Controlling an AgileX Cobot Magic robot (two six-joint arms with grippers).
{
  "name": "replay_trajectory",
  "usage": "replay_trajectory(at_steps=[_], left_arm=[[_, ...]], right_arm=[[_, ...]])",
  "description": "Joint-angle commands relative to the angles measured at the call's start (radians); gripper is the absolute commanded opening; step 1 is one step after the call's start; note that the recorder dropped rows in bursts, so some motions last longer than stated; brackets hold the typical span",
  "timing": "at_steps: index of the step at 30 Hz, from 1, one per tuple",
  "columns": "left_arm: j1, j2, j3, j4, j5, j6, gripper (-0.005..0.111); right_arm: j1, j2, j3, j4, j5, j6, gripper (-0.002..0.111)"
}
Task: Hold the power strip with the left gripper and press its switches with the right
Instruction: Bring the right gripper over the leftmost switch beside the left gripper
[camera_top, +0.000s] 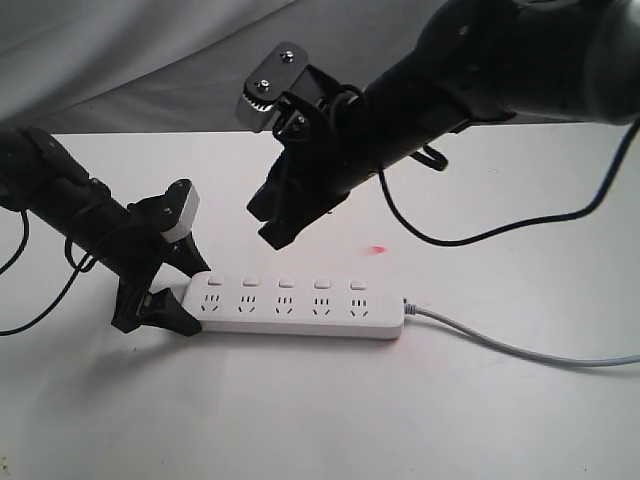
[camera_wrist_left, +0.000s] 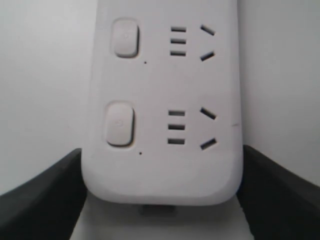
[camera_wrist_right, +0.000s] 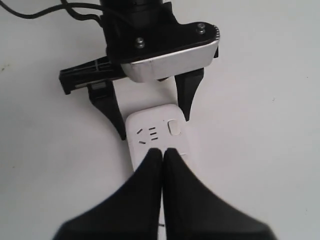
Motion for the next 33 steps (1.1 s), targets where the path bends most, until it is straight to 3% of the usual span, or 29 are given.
replay_trajectory(at_steps=[1,15,24,33], left_arm=[[0.000,-0.005,-0.006,-0.001,0.002,-0.001,0.057],[0.000,-0.005,-0.006,-0.001,0.002,-0.001,0.057],[0.000,-0.005,-0.006,-0.001,0.002,-0.001,0.057],[0.000,-0.005,-0.006,-0.001,0.002,-0.001,0.057]], right_arm=[[0.001,0.083,-0.078,-0.011,-0.011,-0.026,0.000],[0.003,0.208,-0.092,0.102,-0.087,-0.180,0.000],[0.003,0.234,-0.095,0.136,-0.121,-0.225,0.037],[0.003,0.236,-0.095,0.234,-0.136,-0.235,0.039]])
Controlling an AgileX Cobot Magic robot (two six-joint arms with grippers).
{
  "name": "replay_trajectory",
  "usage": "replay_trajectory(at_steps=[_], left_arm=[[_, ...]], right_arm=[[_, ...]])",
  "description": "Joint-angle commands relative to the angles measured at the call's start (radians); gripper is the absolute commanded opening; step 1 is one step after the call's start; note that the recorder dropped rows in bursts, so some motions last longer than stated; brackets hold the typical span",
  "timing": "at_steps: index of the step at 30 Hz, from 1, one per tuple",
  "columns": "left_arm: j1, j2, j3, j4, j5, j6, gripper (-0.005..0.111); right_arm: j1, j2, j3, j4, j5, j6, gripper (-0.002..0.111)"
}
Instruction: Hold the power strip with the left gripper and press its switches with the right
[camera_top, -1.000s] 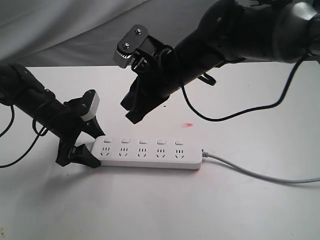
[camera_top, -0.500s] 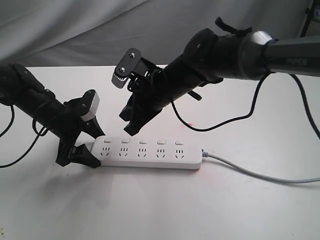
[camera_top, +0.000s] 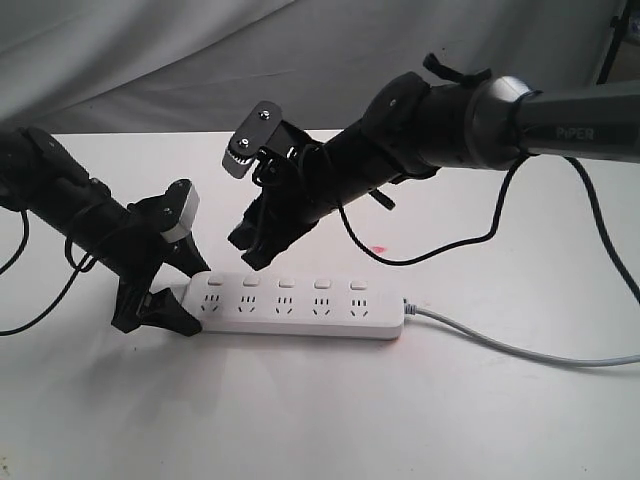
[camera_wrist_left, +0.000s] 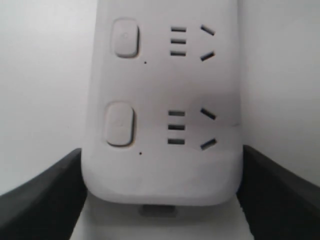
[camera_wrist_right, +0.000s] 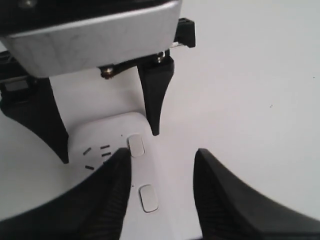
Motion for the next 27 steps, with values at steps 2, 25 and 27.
replay_trajectory(at_steps=[2,25,27], left_arm=[[0.000,-0.005,-0.006,-0.001,0.002,-0.001,0.057],[0.000,-0.005,-0.006,-0.001,0.002,-0.001,0.057],[0.000,-0.005,-0.006,-0.001,0.002,-0.001,0.057]], right_arm=[[0.006,0.007,-0.008,0.080,-0.009,-0.075,0.039],[0.052,0.176,-0.084,0.274,-0.087,-0.386,0.039],[0.052,0.181,-0.084,0.272,-0.087,-0.386,0.039]])
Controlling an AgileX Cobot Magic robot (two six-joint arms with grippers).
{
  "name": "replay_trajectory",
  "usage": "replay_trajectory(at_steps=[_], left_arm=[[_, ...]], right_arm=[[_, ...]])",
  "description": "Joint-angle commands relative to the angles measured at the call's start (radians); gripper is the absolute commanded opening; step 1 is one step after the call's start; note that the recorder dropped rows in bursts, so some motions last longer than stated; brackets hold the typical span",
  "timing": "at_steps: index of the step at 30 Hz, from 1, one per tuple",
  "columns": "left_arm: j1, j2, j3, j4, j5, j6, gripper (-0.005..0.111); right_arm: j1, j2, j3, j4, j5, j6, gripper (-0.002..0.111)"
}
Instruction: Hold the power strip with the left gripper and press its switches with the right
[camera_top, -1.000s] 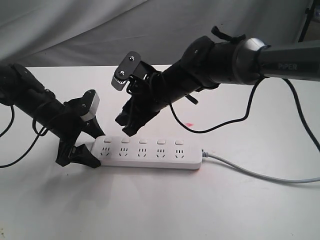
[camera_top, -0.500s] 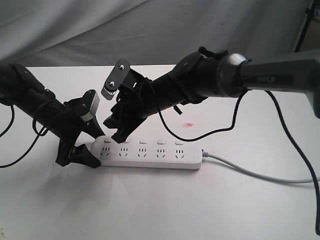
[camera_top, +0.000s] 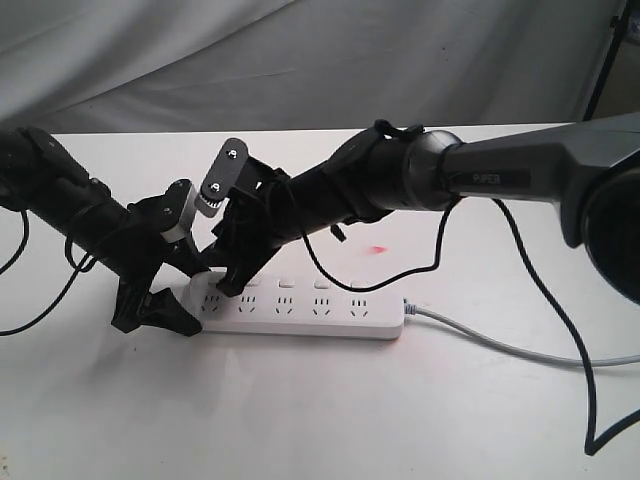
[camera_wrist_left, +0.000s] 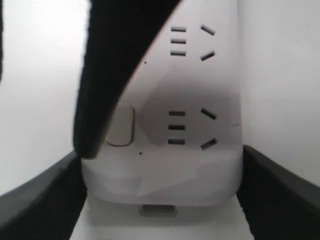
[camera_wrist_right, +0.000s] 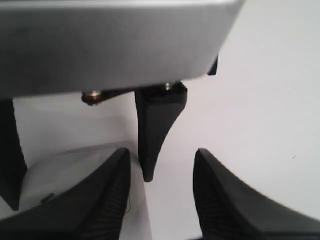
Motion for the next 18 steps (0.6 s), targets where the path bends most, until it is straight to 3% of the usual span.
replay_trajectory(at_steps=[1,18], left_arm=[[0.000,-0.005,-0.006,-0.001,0.002,-0.003,0.057],[0.000,-0.005,-0.006,-0.001,0.002,-0.003,0.057]], right_arm=[[0.003,0.011,-0.005,-0.004,0.000,-0.008,0.039],[0.011,0.032,-0.005,-0.020,-0.005,-0.029,0.039]])
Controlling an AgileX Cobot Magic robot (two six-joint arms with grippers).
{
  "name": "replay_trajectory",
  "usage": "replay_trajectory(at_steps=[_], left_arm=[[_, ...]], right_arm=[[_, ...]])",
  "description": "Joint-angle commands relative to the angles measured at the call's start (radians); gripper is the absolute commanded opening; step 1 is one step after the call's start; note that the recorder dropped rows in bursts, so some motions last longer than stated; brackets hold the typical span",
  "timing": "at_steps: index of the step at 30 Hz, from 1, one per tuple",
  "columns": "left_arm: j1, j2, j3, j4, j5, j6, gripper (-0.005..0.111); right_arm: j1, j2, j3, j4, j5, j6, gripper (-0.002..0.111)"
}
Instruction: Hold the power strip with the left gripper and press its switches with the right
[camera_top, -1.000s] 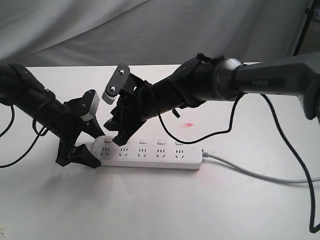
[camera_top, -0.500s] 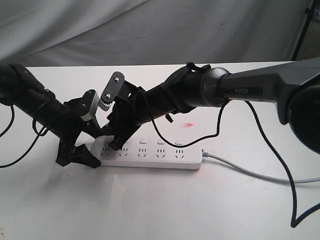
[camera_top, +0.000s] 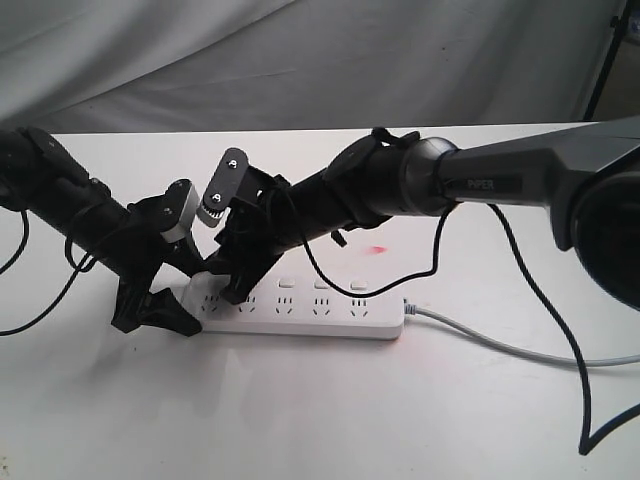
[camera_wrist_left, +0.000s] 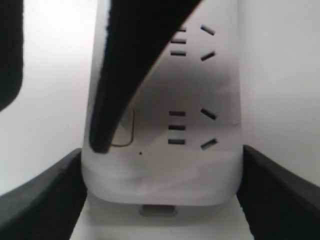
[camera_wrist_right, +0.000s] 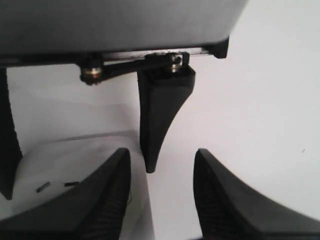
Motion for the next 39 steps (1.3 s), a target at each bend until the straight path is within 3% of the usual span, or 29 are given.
replay_trajectory(at_steps=[1,39], left_arm=[[0.000,-0.005,-0.006,-0.001,0.002,-0.003,0.057],[0.000,-0.005,-0.006,-0.001,0.002,-0.003,0.057]], right_arm=[[0.011,0.013,-0.005,-0.014,-0.008,-0.011,0.039],[0.013,0.033,-0.005,-0.056,-0.032,-0.032,0.039]])
